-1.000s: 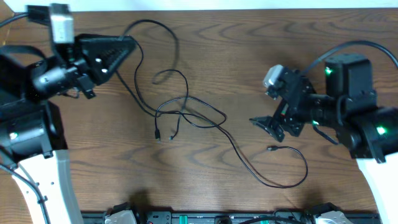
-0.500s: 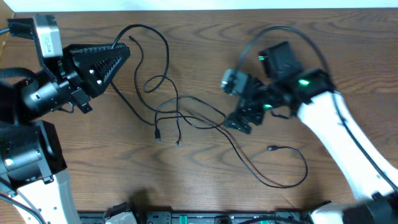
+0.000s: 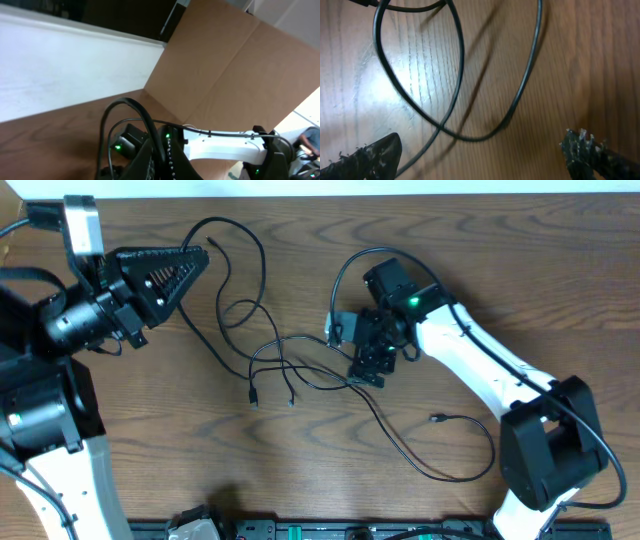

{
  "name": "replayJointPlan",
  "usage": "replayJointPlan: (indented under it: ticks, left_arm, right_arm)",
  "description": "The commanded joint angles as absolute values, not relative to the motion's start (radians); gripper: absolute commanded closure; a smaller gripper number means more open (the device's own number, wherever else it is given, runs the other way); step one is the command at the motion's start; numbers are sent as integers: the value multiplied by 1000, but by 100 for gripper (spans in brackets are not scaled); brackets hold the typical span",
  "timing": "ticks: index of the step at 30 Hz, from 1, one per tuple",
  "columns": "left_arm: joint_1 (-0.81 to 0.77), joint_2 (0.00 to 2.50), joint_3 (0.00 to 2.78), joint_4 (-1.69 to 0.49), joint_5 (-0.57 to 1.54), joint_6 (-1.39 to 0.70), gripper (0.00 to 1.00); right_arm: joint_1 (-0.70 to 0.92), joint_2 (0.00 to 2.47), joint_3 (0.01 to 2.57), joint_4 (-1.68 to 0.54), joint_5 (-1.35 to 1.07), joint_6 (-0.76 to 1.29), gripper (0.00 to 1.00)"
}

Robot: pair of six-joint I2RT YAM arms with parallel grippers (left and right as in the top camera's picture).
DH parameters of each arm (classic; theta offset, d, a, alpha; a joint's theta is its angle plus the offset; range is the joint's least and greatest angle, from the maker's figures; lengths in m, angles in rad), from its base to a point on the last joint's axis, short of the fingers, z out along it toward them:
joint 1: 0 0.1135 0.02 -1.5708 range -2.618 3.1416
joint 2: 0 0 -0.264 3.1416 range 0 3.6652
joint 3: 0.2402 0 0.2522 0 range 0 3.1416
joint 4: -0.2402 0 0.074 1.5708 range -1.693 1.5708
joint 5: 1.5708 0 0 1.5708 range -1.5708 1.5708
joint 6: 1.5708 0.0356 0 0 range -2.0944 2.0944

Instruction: Untangle cables

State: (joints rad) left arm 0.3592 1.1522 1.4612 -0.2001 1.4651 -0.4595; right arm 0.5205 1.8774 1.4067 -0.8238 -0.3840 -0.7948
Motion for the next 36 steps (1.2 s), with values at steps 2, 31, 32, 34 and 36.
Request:
replayJointPlan:
  ticks: [2, 31, 32, 34, 36]
  left_arm:
    - [364, 1178, 1477, -198, 1535, -450, 93]
    - [363, 1188, 1477, -224, 1571, -450, 93]
    - [363, 1188, 1477, -224, 1571, -450, 93]
    - [363, 1188, 1477, -229, 1571, -450, 93]
    - [363, 1188, 1477, -234, 1571, -450, 92]
  right_arm:
    - [567, 1897, 1410, -796, -388, -817, 1]
    - [664, 1978, 1411, -744, -373, -713, 99]
    - [663, 1975, 1412, -744, -357, -692, 99]
    - [662, 1955, 1416, -744, -309, -641, 99]
    - [662, 1921, 1426, -744, -262, -597, 99]
